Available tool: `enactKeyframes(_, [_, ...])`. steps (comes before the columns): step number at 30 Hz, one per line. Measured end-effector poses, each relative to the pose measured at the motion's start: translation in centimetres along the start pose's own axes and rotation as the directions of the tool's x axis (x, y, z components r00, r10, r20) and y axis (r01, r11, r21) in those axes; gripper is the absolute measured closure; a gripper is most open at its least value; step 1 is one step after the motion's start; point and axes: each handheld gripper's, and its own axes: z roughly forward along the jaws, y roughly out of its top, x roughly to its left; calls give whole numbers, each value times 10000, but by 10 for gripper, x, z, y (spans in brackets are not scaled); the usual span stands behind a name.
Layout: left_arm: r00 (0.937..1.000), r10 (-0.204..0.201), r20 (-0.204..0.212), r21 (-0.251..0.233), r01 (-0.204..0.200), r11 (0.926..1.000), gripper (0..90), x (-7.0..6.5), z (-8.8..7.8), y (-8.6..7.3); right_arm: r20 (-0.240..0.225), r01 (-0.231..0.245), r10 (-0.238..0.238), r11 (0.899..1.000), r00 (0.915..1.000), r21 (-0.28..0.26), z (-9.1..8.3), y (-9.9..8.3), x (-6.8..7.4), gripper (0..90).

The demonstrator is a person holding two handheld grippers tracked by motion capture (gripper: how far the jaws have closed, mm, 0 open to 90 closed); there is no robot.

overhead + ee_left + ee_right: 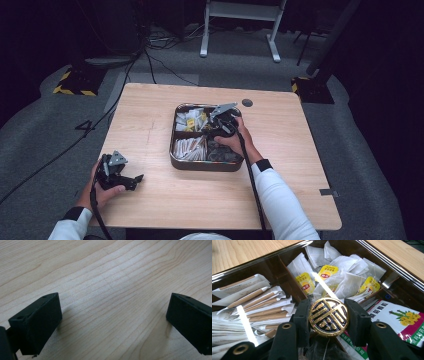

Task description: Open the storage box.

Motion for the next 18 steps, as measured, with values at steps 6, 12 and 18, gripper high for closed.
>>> enactKeyframes(6, [10000, -3, -6, -5, 3, 10000, 5, 0, 0, 0, 81, -48, 48, 10000, 10000, 31, -3, -2, 4, 587])
enactKeyframes(12, [10000, -3, -5, -7, 3, 10000, 5, 0, 0, 0, 189, -124, 123, 9999, 9997, 50, -4, -3, 7, 588])
enactKeyframes(18, [10000, -4, 2, -8, 4, 10000, 5, 0, 0, 0, 267, -56, 56, 10000, 9996, 5, -5, -3, 8, 588])
